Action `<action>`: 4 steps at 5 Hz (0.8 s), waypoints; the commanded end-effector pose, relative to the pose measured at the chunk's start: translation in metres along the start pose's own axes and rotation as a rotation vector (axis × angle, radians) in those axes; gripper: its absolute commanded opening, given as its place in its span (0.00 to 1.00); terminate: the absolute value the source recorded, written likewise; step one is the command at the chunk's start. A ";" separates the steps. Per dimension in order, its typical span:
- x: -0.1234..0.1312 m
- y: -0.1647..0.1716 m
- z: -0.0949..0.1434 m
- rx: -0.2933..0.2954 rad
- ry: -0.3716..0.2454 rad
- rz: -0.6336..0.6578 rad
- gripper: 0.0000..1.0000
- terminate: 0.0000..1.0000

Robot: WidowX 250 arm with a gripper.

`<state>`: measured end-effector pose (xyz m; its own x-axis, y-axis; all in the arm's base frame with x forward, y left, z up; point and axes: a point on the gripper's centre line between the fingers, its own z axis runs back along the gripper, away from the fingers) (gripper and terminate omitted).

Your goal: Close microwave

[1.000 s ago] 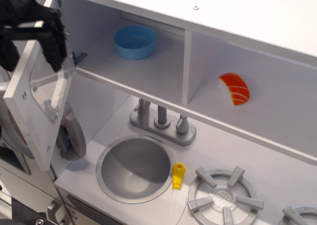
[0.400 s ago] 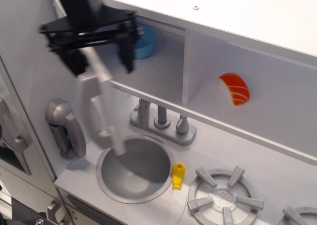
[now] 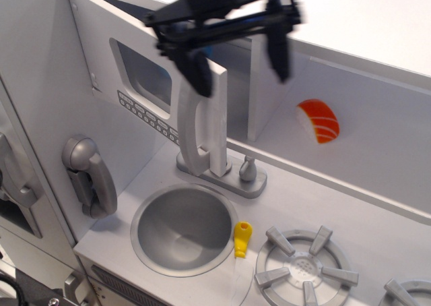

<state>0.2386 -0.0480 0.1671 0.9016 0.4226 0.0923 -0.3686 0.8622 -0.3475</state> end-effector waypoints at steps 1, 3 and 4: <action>-0.002 0.051 0.012 0.121 -0.033 -0.048 1.00 0.00; 0.034 0.108 0.016 0.192 -0.116 0.037 1.00 0.00; 0.050 0.122 0.022 0.226 -0.104 0.110 1.00 0.00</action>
<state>0.2382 0.0807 0.1319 0.8359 0.5346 0.1241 -0.5190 0.8436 -0.1381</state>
